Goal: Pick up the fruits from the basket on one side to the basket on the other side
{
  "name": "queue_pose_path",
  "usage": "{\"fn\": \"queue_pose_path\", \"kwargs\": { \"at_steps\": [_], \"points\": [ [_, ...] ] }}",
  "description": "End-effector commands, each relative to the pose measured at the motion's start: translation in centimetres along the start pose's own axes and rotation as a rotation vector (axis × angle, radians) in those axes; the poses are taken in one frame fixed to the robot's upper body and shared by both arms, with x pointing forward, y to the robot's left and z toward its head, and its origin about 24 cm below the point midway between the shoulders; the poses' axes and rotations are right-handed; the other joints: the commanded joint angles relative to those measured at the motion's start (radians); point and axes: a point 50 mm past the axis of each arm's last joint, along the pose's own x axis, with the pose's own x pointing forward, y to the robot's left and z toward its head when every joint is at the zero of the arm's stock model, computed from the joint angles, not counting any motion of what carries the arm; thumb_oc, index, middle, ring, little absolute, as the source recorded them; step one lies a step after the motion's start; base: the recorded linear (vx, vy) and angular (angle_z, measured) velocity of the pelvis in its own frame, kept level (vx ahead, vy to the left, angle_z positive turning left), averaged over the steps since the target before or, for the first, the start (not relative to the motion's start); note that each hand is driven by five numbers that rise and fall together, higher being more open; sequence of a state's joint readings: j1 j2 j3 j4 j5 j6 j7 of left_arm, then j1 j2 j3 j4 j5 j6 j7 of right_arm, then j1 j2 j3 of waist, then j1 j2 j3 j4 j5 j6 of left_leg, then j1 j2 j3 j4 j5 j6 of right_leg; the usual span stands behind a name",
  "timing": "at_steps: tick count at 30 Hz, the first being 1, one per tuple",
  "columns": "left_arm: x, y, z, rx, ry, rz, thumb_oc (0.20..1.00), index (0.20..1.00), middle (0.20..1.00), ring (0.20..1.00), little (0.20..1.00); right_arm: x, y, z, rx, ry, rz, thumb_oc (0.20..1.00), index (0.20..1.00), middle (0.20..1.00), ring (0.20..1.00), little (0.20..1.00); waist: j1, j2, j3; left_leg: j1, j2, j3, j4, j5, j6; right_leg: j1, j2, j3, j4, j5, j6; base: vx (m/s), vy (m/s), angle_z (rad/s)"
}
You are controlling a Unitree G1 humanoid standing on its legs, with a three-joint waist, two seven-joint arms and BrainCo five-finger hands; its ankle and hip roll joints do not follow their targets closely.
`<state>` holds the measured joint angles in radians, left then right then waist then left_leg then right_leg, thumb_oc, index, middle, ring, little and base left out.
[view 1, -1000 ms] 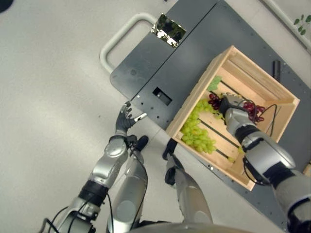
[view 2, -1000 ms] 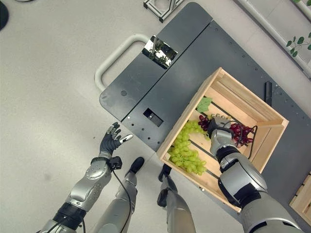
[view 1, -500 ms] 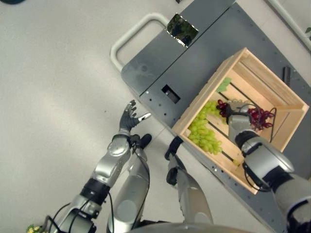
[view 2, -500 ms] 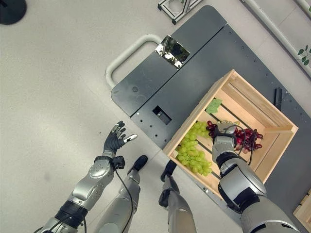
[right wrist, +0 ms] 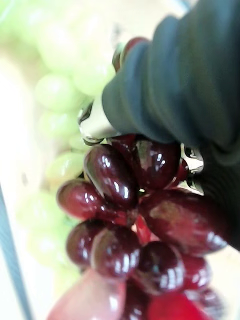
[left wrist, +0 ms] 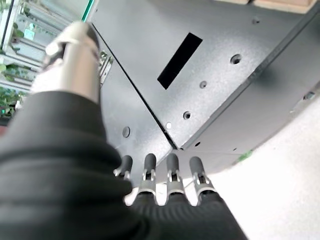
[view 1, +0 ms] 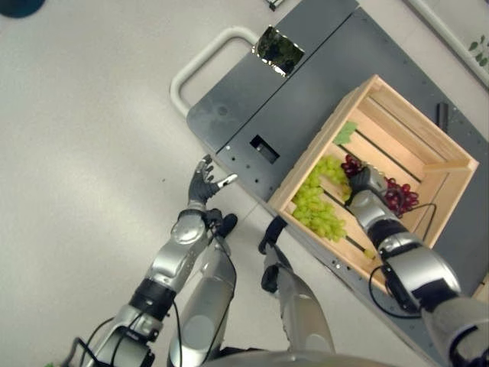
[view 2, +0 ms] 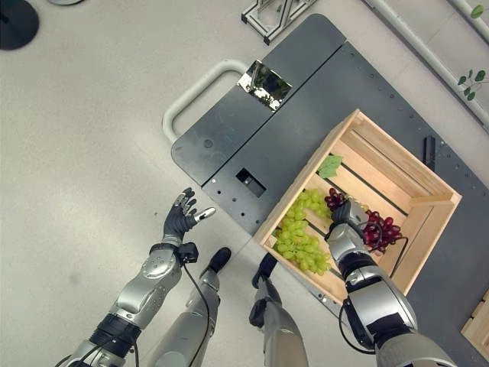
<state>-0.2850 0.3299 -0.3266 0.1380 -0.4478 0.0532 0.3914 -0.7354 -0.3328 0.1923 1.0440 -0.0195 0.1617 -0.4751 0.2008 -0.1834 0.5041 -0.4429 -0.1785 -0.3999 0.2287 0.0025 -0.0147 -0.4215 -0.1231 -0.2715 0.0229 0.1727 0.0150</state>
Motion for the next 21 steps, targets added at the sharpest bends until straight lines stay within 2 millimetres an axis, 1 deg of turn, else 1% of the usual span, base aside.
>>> {"fn": "queue_pose_path", "kwargs": {
  "at_steps": [1,2,3,4,6,8,9,11,12,13,17,19,20,21],
  "points": [
    [-0.9,-0.1,1.8,-0.11,-0.106,0.009,1.0,1.0,1.0,1.0,1.0,-4.8,7.3,-3.7,0.276,0.164,0.247,0.2,0.2,0.2,0.2,0.2,-0.031,0.07,0.016,0.031,0.004,-0.004,-0.212,0.086,0.021,-0.045,-0.081,-0.005,0.046,-0.027,0.142,-0.02,0.035,-0.02],
    [-1.0,0.3,1.7,-0.112,-0.102,0.022,1.0,1.0,1.0,1.0,1.0,-4.9,7.2,-3.7,0.312,0.157,0.247,0.2,0.2,0.2,0.2,0.2,-0.036,0.068,0.016,0.032,0.004,-0.001,-0.212,0.085,0.022,-0.045,-0.083,-0.003,0.046,-0.025,0.143,-0.04,0.067,-0.03],
    [-1.1,1.0,1.4,-0.117,-0.093,0.045,1.0,1.0,1.0,1.0,1.0,-5.4,7.1,-3.5,0.468,0.149,0.25,0.2,0.2,0.2,0.2,0.2,-0.048,0.061,0.016,0.041,0.004,0.008,-0.212,0.082,0.024,-0.045,-0.083,0.006,0.048,-0.024,0.143,-0.04,0.063,-0.09],
    [-1.3,1.5,1.2,-0.113,-0.083,0.059,1.0,1.0,1.0,1.0,1.0,-5.8,7.2,-3.7,0.506,0.145,0.26,0.2,0.2,0.2,0.2,0.2,-0.052,0.057,0.016,0.047,0.004,0.016,-0.211,0.08,0.025,-0.042,-0.084,0.012,0.049,-0.023,0.143,-0.04,0.059,-0.14],
    [-1.4,1.9,0.7,-0.113,-0.062,0.072,1.0,1.0,1.0,1.0,1.0,-6.3,7.1,-3.6,0.64,0.141,0.28,0.2,0.2,0.2,0.2,0.2,-0.064,0.05,0.016,0.056,0.004,0.025,-0.207,0.076,0.027,-0.038,-0.086,0.019,0.052,-0.024,0.143,-0.02,0.034,-0.12],
    [-1.5,2.3,0.5,-0.109,-0.055,0.081,1.0,1.0,1.0,1.0,1.0,-6.6,7.0,-3.3,0.676,0.121,0.294,0.2,0.2,0.2,0.2,0.2,-0.068,0.046,0.016,0.064,0.002,0.03,-0.205,0.073,0.029,-0.034,-0.086,0.023,0.053,-0.024,0.143,0.0,0.021,-0.15],
    [-1.7,2.6,0.1,-0.106,-0.042,0.09,1.0,1.0,1.0,1.0,1.0,-7.0,6.9,-3.3,0.741,0.107,0.313,0.2,0.2,0.2,0.2,0.2,-0.072,0.043,0.016,0.082,0.006,0.036,-0.206,0.061,0.03,-0.022,-0.084,0.027,0.057,-0.031,0.143,-0.02,0.033,-0.21],
    [-1.8,3.0,0.0,-0.101,-0.037,0.095,1.0,1.0,1.0,1.0,1.0,-7.2,6.3,-3.4,0.802,0.092,0.31,0.2,0.2,0.2,0.2,0.2,-0.081,0.036,0.016,0.084,0.001,0.044,-0.203,0.065,0.033,-0.022,-0.09,0.032,0.057,-0.023,0.146,-0.03,0.024,-0.14],
    [-1.8,3.3,-0.2,-0.091,-0.03,0.098,1.0,1.0,1.0,1.0,1.0,-7.5,5.8,-3.2,0.877,0.073,0.319,0.2,0.2,0.2,0.2,0.2,-0.089,0.032,0.016,0.096,0.0,0.052,-0.199,0.06,0.035,-0.014,-0.094,0.037,0.06,-0.023,0.147,-0.02,0.012,-0.07],
    [-1.8,3.3,-0.2,-0.091,-0.029,0.098,1.0,1.0,1.0,1.0,1.0,-7.5,5.8,-3.3,0.877,0.074,0.32,0.2,0.2,0.2,0.2,0.2,-0.089,0.032,0.016,0.097,0.0,0.053,-0.199,0.059,0.035,-0.013,-0.094,0.037,0.06,-0.023,0.148,-0.01,0.021,-0.12],
    [-1.9,4.0,-0.5,-0.067,-0.021,0.104,1.0,1.0,1.0,1.0,1.0,-7.7,4.6,-3.1,0.983,0.038,0.323,0.2,0.2,0.2,0.2,0.2,-0.101,0.025,0.016,0.124,-0.002,0.074,-0.194,0.047,0.04,0.005,-0.097,0.05,0.064,-0.023,0.15,-0.01,0.021,-0.12],
    [-2.0,4.4,-0.5,-0.048,-0.02,0.103,1.0,1.0,1.0,1.0,1.0,-7.8,3.4,-2.9,1.027,-0.008,0.316,0.2,0.2,0.2,0.2,0.2,-0.109,0.019,0.016,0.144,-0.002,0.084,-0.189,0.039,0.045,0.019,-0.1,0.058,0.066,-0.024,0.151,0.0,0.01,-0.11],
    [-2.0,4.4,-0.6,-0.048,-0.019,0.103,1.0,1.0,1.0,1.0,1.0,-7.8,3.4,-2.9,1.027,-0.008,0.316,0.2,0.2,0.2,0.2,0.2,-0.109,0.019,0.016,0.145,-0.002,0.085,-0.189,0.039,0.045,0.02,-0.1,0.059,0.066,-0.024,0.151,0.0,0.008,-0.22],
    [-2.1,4.6,-0.6,-0.039,-0.016,0.101,1.0,1.0,1.0,1.0,1.0,-7.8,3.0,-2.7,1.04,-0.031,0.317,0.2,0.2,0.2,0.2,0.2,-0.112,0.016,0.016,0.152,-0.002,0.089,-0.188,0.036,0.047,0.025,-0.099,0.064,0.067,-0.024,0.151,0.0,0.004,-0.21]
  ]
}}
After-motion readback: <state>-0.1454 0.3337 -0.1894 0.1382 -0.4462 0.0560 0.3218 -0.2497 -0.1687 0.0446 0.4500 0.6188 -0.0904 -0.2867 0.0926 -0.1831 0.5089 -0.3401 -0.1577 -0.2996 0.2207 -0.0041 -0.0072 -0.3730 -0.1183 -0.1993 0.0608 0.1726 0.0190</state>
